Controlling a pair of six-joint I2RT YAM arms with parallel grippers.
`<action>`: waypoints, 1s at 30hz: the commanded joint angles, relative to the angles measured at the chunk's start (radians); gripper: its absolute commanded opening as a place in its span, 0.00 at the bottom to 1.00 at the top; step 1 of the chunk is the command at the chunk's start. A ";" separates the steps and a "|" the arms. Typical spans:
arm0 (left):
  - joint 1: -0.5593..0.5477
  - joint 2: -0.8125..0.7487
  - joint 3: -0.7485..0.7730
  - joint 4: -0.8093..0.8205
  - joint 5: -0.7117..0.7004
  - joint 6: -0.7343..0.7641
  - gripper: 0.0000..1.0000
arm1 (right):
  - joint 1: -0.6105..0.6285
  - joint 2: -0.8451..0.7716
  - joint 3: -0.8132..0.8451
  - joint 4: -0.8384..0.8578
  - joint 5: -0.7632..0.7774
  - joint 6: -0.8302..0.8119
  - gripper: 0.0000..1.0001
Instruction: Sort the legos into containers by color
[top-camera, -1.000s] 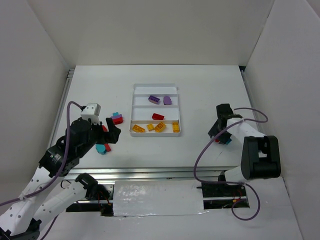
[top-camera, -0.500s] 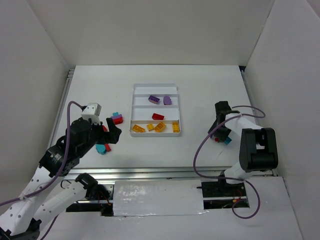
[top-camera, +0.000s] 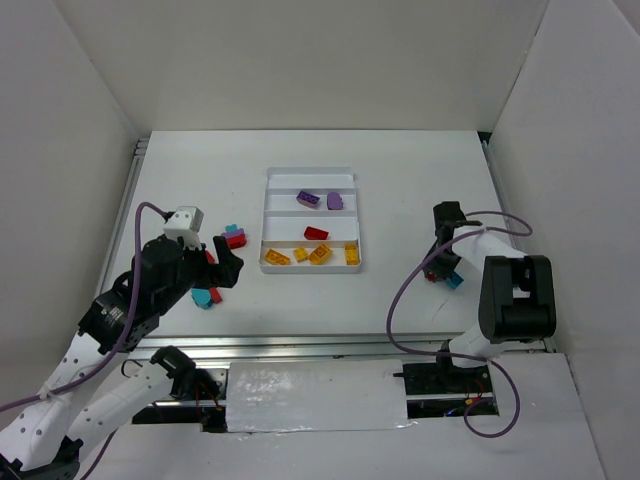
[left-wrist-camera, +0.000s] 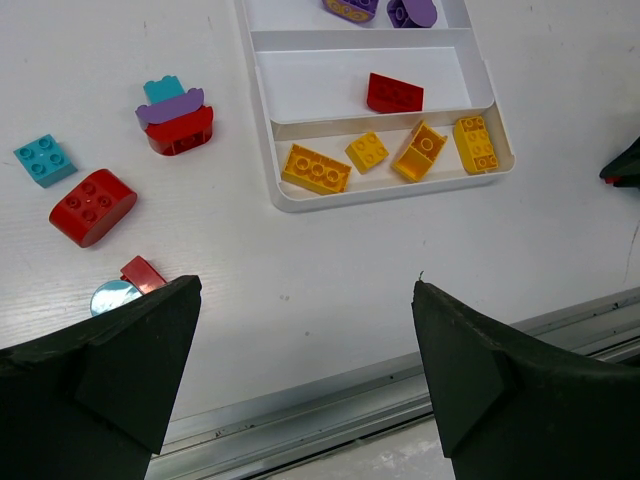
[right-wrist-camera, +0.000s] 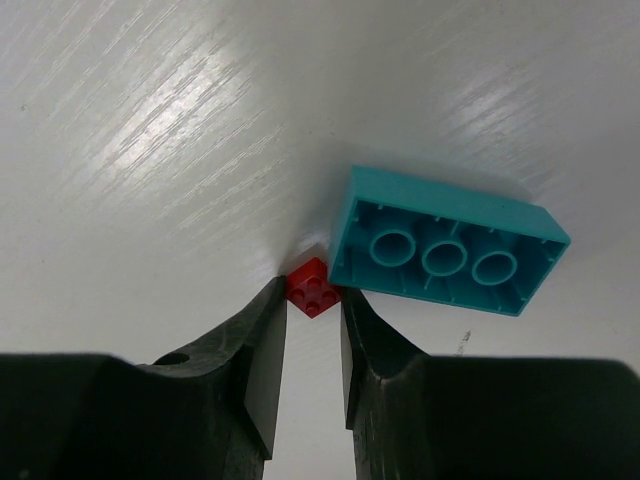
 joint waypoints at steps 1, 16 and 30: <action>0.002 0.001 -0.001 0.043 0.007 0.032 0.99 | 0.008 -0.021 0.027 0.015 -0.063 -0.023 0.06; 0.003 -0.004 0.002 0.022 -0.092 -0.004 1.00 | 0.488 0.118 0.514 -0.067 0.034 0.102 0.07; 0.005 0.035 0.006 0.010 -0.129 -0.016 0.99 | 0.562 0.394 0.784 -0.111 0.052 0.074 0.42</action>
